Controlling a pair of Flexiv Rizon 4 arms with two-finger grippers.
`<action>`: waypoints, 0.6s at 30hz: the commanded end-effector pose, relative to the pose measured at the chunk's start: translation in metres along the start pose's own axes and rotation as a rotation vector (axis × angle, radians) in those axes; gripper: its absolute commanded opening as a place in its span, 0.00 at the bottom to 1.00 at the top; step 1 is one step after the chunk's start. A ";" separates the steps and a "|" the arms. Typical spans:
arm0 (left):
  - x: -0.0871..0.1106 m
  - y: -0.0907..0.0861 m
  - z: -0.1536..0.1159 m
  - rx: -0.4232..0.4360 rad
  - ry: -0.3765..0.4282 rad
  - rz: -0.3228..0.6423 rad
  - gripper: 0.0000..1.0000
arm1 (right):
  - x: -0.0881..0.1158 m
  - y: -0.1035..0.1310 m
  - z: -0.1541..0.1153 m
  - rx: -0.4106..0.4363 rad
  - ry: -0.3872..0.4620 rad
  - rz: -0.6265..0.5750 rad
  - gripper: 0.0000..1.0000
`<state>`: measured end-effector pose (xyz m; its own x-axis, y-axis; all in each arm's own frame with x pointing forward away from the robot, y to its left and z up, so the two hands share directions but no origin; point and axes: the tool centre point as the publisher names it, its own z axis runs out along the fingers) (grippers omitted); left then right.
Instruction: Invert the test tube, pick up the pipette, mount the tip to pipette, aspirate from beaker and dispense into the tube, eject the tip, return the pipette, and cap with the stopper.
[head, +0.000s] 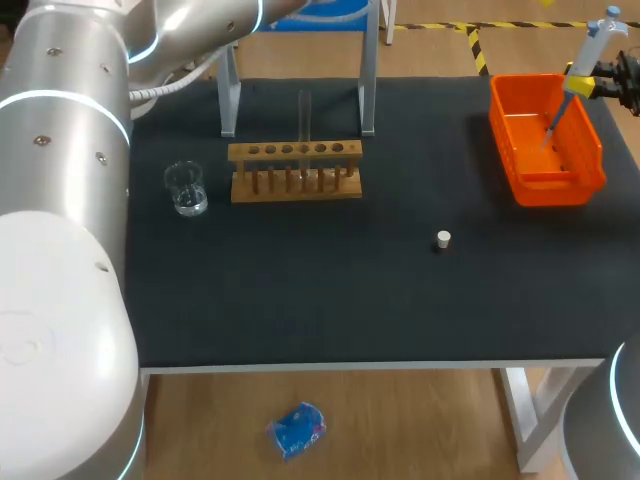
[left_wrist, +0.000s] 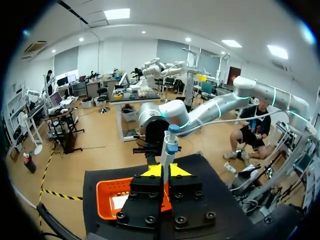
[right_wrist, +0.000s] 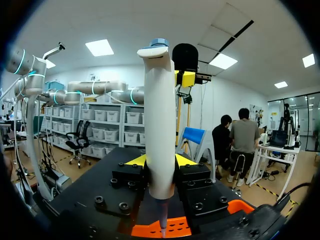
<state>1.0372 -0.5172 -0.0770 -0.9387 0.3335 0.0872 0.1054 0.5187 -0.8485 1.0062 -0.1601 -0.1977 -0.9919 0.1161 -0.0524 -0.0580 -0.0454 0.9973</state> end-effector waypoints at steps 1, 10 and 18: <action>-0.007 -0.005 0.000 -0.017 0.015 0.001 0.00 | -0.001 0.000 -0.001 0.001 0.004 -0.001 0.00; -0.011 -0.015 0.005 -0.015 0.028 0.022 0.00 | -0.001 0.000 -0.001 0.001 0.004 -0.001 0.00; -0.008 -0.028 0.017 0.070 0.029 0.067 0.00 | -0.001 0.000 -0.001 0.001 0.004 -0.001 0.00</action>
<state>1.0334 -0.5445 -0.0577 -0.9223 0.3834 0.0493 0.1487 0.4697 -0.8702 1.0063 -0.1601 -0.1977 -0.9918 0.1161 -0.0525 -0.0580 -0.0453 0.9973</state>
